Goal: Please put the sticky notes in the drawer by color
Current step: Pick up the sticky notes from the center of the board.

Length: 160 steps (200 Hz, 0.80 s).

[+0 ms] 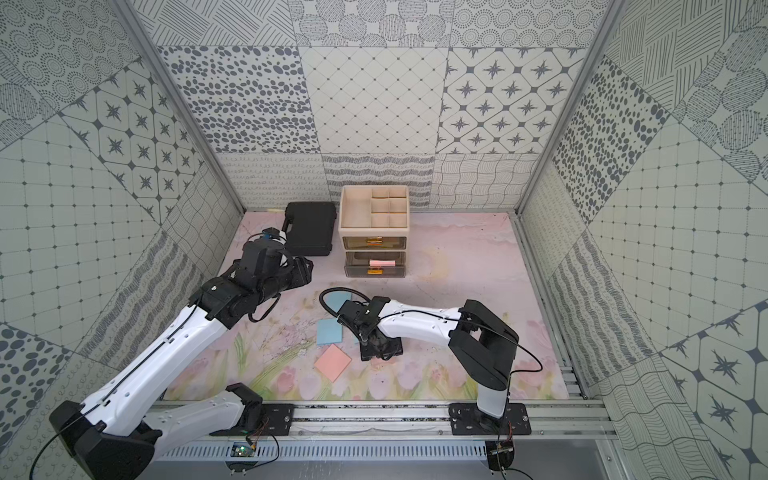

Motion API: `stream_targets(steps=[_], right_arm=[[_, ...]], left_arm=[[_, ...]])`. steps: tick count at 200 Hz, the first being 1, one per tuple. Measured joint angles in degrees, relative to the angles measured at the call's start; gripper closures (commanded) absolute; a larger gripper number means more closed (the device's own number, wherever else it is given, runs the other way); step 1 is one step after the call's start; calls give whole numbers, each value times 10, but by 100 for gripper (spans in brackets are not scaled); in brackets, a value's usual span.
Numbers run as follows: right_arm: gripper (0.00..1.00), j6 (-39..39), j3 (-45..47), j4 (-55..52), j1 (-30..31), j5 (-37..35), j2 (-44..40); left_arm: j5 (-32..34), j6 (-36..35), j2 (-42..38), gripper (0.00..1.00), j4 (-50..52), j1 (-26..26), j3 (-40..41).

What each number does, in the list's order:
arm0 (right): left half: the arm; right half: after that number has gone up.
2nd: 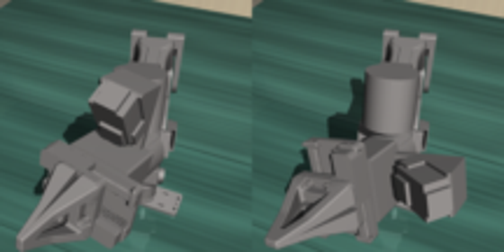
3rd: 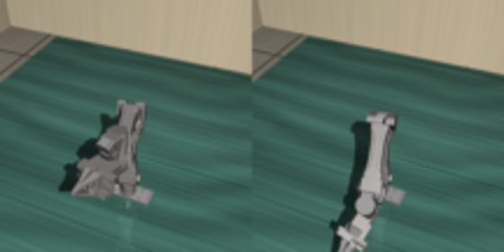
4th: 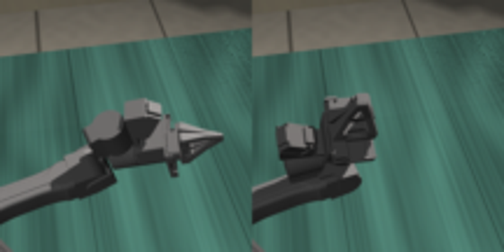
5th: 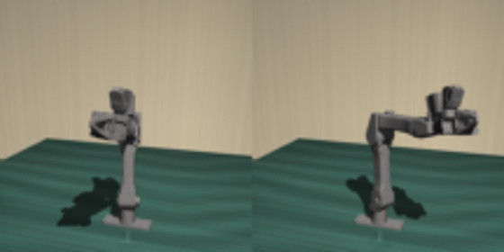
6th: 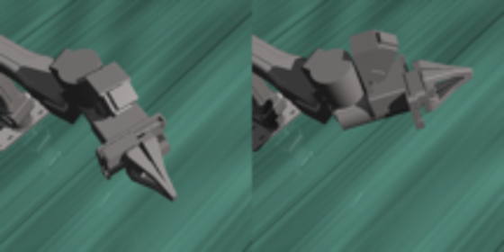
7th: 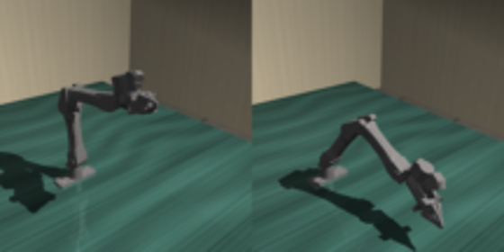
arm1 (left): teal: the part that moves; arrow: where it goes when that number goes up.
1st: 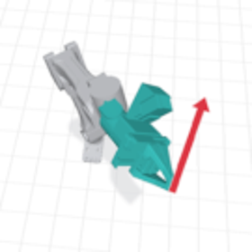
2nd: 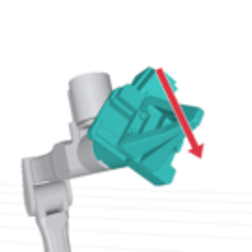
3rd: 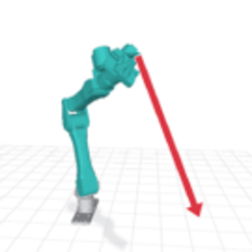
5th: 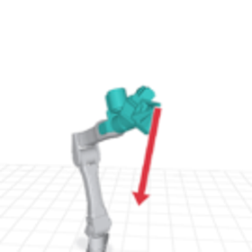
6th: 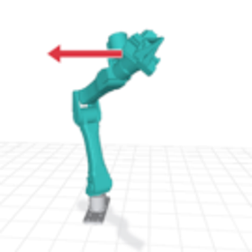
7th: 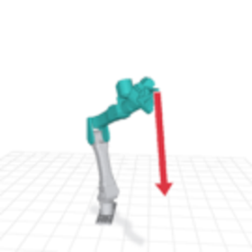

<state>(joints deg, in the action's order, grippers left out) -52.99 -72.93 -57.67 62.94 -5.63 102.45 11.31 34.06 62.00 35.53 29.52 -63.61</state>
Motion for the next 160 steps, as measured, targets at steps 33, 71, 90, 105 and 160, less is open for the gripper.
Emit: stream_targets(steps=[33,71,90,105,160], right_arm=[[32,14,-64,-37,-11,-30,-47],[32,47,-133,-70,-43,-69,-68],[32,76,-167,-79,-64,-82,-67],[32,99,-198,-82,-81,-92,-66],[31,180,-323,-70,-122,-113,-28]], left_arm=[[1,0,-2,38,-1,0,4],[7,0,-5,38,0,0,4],[12,0,-7,38,0,0,4],[15,0,-9,38,0,0,4],[21,4,-10,38,3,0,1]])
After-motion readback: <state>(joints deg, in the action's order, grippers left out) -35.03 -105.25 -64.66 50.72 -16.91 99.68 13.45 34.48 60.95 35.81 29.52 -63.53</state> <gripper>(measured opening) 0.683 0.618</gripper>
